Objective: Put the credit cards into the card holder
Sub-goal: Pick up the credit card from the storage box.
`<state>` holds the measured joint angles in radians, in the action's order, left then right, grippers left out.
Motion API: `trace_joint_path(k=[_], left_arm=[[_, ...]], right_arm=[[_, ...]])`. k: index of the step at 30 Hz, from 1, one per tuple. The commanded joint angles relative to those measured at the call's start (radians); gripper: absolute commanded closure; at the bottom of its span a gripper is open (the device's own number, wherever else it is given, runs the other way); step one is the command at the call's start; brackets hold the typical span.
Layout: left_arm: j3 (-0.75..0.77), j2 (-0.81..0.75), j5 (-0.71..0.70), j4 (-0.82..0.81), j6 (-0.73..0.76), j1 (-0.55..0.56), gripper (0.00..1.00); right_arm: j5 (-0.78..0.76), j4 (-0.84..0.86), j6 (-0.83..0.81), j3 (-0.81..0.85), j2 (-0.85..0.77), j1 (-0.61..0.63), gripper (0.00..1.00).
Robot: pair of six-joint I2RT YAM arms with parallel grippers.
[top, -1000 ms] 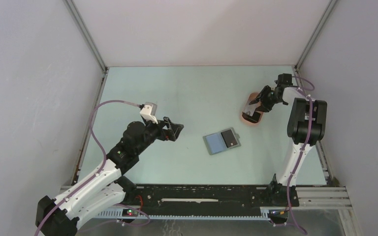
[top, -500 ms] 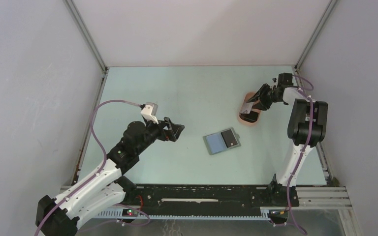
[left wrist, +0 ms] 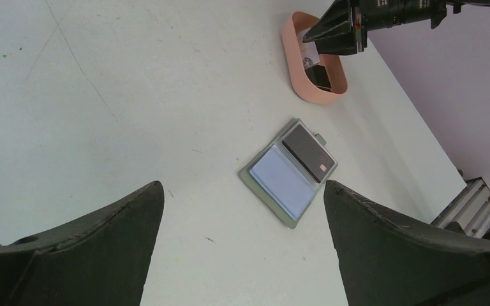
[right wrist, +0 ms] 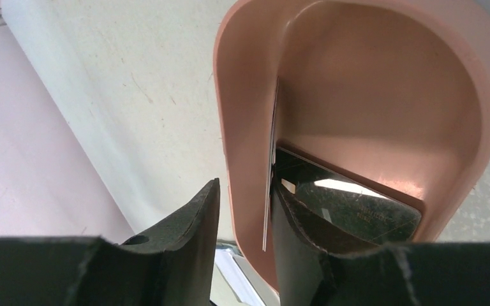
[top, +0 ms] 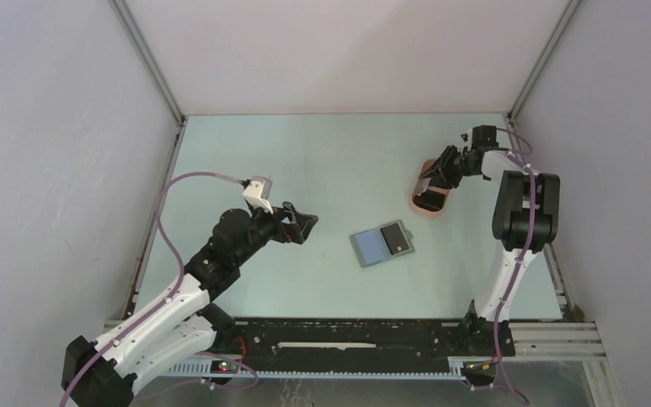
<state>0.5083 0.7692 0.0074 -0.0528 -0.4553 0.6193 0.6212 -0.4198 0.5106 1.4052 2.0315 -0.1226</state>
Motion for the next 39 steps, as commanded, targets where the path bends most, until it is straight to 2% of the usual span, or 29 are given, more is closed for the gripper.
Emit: trace_joint_path(k=[1,7,10,39], left_arm=[[0.004,0.007,0.012,-0.047,-0.008,-0.01,0.0],[0.004,0.012,0.015,-0.05,-0.008,-0.009,0.0],[0.004,0.011,0.014,-0.049,-0.008,-0.009,0.0],[0.006,0.008,0.019,-0.045,-0.008,-0.009,0.0]], right_arm=[[-0.034,-0.019,-0.035,0.023,0.017,0.002,0.57],[-0.03,-0.044,-0.049,0.043,0.044,-0.001,0.57],[-0.016,-0.048,-0.055,0.044,0.04,-0.007,0.6],[0.123,-0.04,-0.087,0.04,-0.021,-0.053,0.68]])
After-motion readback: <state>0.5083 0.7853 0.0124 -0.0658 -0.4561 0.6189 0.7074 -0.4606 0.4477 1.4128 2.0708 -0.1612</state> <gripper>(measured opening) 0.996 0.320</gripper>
